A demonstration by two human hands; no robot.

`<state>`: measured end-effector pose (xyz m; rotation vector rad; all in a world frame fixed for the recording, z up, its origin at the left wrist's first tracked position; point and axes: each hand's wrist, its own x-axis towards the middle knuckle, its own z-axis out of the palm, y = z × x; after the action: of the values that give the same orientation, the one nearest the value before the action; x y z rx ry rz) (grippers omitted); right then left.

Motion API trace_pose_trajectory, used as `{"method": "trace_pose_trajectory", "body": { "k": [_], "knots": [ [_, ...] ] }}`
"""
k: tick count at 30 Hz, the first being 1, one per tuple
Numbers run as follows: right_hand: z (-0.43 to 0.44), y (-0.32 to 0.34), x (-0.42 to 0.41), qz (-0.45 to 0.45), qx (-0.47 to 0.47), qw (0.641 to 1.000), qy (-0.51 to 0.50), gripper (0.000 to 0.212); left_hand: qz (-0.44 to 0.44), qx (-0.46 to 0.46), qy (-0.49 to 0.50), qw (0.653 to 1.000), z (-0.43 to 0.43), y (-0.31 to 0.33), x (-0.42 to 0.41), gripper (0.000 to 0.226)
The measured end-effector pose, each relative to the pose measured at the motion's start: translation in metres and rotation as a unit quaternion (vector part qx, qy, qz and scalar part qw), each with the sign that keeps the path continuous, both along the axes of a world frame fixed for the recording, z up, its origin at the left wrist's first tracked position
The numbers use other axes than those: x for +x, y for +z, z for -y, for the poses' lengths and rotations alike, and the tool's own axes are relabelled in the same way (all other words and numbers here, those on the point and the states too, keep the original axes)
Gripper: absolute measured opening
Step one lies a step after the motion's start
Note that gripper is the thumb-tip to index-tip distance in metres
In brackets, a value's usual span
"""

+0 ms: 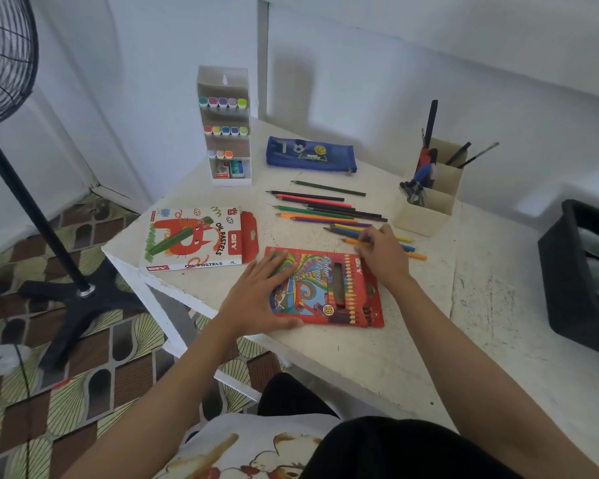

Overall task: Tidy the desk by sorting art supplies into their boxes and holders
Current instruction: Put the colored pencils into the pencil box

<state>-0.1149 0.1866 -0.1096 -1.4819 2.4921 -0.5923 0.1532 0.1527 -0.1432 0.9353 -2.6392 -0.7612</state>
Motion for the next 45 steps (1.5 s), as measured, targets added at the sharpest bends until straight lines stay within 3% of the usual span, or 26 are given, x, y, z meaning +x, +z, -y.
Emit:
{"method": "trace_pose_trajectory", "body": {
  "k": [10, 15, 20, 28, 32, 43, 45],
  "knots": [
    [-0.030, 0.022, -0.009, -0.073, -0.062, 0.995, -0.005, 0.010, 0.009, -0.015, 0.012, 1.000, -0.001, -0.001, 0.000, 0.113],
    [-0.061, 0.041, -0.021, 0.042, -0.166, 0.982, -0.078, 0.015, 0.004, -0.017, 0.012, 1.000, -0.001, -0.001, 0.000, 0.115],
    [-0.095, 0.043, -0.035, 0.221, -0.273, 0.914, -0.204, 0.031, 0.008, -0.019, 0.013, 1.000, -0.001, 0.000, -0.001, 0.115],
    [-0.117, 0.014, -0.032, 0.350, -0.353, 0.793, -0.353, 0.034, 0.030, -0.014, 0.011, 0.999, -0.001, 0.001, -0.001, 0.116],
    [-0.112, 0.010, -0.021, 0.387, -0.361, 0.759, -0.378, 0.033, 0.037, -0.015, 0.012, 0.999, -0.001, 0.001, -0.001, 0.115],
    [-0.093, 0.007, 0.009, 0.448, -0.285, 0.782, -0.328, 0.015, 0.031, -0.018, 0.011, 0.999, -0.002, 0.001, -0.002, 0.114],
    [-0.095, 0.005, 0.009, 0.455, -0.254, 0.801, -0.294, 0.013, 0.029, -0.015, 0.011, 0.999, -0.002, 0.002, -0.002, 0.113]
  ]
}}
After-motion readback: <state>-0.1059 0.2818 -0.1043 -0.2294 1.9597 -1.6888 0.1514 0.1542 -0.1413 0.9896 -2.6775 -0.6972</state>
